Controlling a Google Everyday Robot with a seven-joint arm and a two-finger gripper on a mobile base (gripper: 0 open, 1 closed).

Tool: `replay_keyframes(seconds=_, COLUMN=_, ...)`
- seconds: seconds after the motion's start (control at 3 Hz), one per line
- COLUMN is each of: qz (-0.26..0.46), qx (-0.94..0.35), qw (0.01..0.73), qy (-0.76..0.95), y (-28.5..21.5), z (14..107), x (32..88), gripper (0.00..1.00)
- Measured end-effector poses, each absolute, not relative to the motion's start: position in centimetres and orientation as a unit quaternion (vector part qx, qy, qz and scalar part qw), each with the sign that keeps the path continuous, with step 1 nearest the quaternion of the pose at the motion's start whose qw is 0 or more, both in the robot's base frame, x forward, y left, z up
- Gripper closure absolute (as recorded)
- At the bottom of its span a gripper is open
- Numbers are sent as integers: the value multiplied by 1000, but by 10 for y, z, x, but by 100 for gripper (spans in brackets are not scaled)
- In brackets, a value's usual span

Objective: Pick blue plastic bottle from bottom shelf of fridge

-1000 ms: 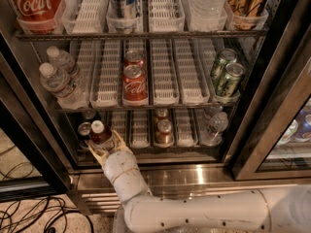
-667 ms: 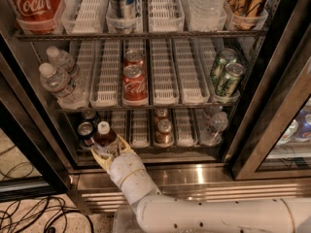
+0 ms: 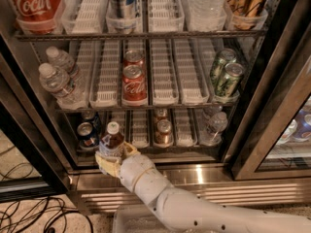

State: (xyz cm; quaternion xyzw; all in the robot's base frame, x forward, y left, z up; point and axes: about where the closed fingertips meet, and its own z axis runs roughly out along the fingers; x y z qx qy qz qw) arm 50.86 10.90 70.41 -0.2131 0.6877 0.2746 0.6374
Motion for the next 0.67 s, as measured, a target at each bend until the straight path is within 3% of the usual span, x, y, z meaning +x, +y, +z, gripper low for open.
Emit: replay_keyframes(seconds=0.67, qz=332, qx=-250, qw=607, qy=677, y=94, z=735, x=512, gripper=100)
